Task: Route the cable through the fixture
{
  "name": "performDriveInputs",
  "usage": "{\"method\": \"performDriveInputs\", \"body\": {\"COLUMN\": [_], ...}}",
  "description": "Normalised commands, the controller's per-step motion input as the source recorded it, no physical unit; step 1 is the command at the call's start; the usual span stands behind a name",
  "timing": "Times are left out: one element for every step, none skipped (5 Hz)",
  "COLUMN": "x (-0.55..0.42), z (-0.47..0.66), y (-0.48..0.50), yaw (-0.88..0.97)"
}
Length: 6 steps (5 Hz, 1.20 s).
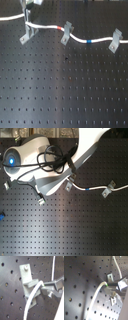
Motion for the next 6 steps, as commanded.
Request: {"method": "performDriveInputs", "body": {"x": [0.005, -0.008, -0.067, 0.028, 0.043, 0.016], "z": [0.00, 0.00, -0.22, -0.24, -0.30, -0.17], "y": [0.021, -0.020, -0.174, -0.080, -0.061, -0.011], "yaw": [0.00, 0.00, 0.24, 0.58, 0.64, 0.12]}}
